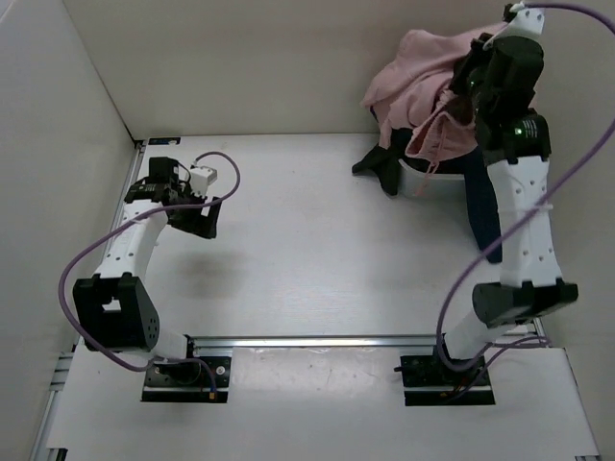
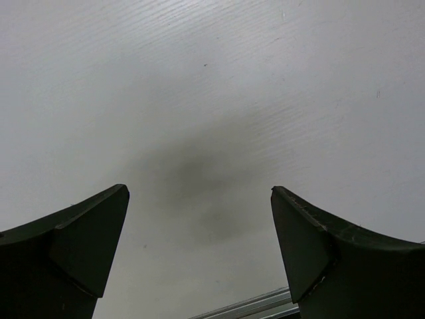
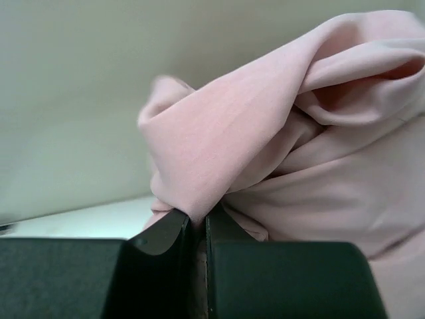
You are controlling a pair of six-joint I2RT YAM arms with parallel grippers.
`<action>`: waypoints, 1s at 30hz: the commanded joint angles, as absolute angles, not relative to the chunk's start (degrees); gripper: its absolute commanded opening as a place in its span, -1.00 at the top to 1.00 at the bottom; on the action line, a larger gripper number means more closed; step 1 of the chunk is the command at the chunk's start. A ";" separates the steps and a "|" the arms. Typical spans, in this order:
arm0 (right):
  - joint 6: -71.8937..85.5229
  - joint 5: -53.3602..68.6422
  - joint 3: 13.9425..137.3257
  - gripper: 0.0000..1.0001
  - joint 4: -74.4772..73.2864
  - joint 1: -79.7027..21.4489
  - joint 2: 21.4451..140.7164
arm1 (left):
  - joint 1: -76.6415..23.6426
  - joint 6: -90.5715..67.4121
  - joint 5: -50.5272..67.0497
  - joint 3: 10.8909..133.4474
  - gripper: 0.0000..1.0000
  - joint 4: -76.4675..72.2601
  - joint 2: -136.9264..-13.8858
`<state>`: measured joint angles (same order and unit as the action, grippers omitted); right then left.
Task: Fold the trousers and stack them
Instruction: Grab the trousers from the pile
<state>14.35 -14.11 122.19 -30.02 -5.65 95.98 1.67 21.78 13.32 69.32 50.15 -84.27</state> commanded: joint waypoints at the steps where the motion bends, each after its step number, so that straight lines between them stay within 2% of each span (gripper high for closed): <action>1: 10.55 -13.71 125.42 1.00 -22.16 -13.16 88.95 | 1.49 22.32 11.43 69.08 -1.00 50.01 -79.63; 7: 13.07 -10.82 127.35 1.00 -14.24 -34.42 87.53 | 1.49 21.80 5.38 70.75 -1.00 51.23 -77.87; 10: 24.20 -8.53 127.54 1.00 -16.60 -35.16 89.03 | 2.10 21.80 3.69 72.42 -1.00 51.86 -77.17; 15: 37.68 -6.42 118.92 1.00 -26.59 -35.16 92.98 | 4.30 21.80 1.76 76.89 -1.00 52.38 -75.50; 16: 38.92 -5.89 118.22 0.90 -28.46 -35.16 95.77 | 4.31 22.41 1.06 76.90 -1.00 52.38 -75.50; 17: 39.46 -4.93 117.60 0.59 -30.22 -35.16 97.71 | 4.31 22.93 0.53 76.90 -1.00 52.38 -75.50; 18: 38.33 -1.44 117.60 -0.27 -34.32 -34.55 99.91 | 4.31 23.72 -0.34 77.51 -1.00 52.38 -75.50; 19: 36.93 -0.88 118.99 -0.53 -37.76 -34.54 104.98 | 4.31 23.73 -1.05 77.52 -1.00 52.38 -75.50; 21: 32.55 0.25 126.07 -0.85 -45.84 -33.14 110.28 | 4.31 23.73 -3.15 77.52 -1.00 52.38 -76.19; 22: 30.43 3.40 127.69 -0.98 -51.36 -32.53 113.61 | 4.31 23.73 -3.95 76.91 -1.00 52.90 -76.20; 24: 25.17 4.22 126.93 -0.98 -53.00 -31.90 113.64 | 4.31 24.95 -5.44 75.77 -1.00 52.91 -76.20; 29: 26.71 0.70 93.87 -0.98 -37.83 -29.54 97.40 | 1.15 27.07 -4.58 69.00 -1.00 53.44 -74.88; 30: 26.72 1.23 90.82 -0.98 -36.66 -27.88 95.99 | 0.62 27.07 -3.70 68.47 -1.00 53.44 -74.88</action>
<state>27.97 0.54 98.06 -42.33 -30.50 107.94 2.79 25.54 -4.12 70.67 52.51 -76.93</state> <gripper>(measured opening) 0.993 0.998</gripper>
